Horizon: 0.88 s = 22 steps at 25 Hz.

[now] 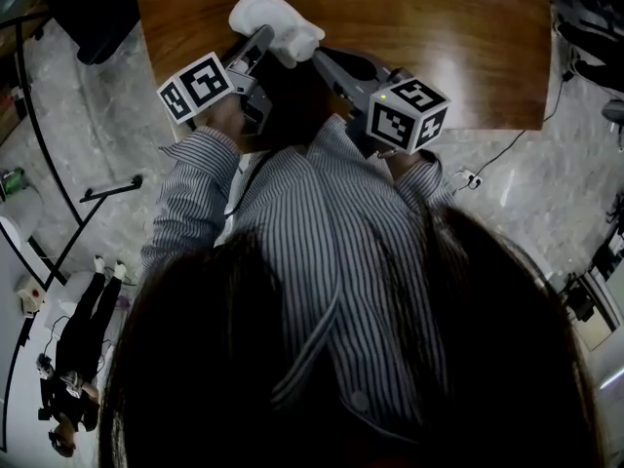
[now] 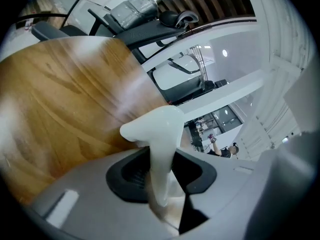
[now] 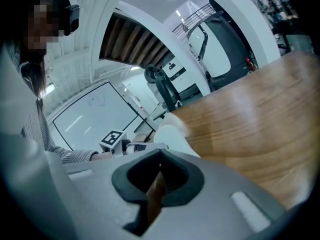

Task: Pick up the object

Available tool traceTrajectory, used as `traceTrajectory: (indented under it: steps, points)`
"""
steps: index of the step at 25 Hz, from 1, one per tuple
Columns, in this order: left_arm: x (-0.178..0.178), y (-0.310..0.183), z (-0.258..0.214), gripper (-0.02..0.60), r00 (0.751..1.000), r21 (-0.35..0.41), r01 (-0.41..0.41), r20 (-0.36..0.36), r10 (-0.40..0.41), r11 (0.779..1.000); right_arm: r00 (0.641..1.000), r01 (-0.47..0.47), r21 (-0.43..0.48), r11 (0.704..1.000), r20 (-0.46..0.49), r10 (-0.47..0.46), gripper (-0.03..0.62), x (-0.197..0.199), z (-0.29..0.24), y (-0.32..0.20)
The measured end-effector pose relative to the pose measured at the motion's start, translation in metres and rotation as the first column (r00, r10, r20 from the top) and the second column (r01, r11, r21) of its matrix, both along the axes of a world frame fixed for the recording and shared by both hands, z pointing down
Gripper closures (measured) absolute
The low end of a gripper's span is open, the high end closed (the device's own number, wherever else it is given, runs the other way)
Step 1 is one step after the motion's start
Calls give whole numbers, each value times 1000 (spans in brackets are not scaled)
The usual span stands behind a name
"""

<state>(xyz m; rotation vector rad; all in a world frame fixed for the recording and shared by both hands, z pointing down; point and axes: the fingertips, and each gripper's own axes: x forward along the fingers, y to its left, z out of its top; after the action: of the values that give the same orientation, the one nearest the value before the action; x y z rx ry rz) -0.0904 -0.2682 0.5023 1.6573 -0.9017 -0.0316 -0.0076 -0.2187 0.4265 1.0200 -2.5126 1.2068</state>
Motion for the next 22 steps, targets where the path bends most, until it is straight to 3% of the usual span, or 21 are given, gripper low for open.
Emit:
traceTrajectory:
  steps: [5,10,17,22]
  points:
    - [-11,-5,17,449,999,38,43,-5,-43,998,1000,22,36,999,-7,-22,592,-4,22,-9]
    - [-24,5,-15,449,995,96,90,-47,-86,991,1000,23,76,997,-19,-22,592,-7,4,-12]
    - [-21,7,-49,449,994,192,107,-29,-104,976,1000,17,144,989,-3,-16,592,7,-14,-29]
    - [-19,10,-61,449,992,210,120,-51,-111,970,1000,25,160,987,9,-27,592,3,-21,-32]
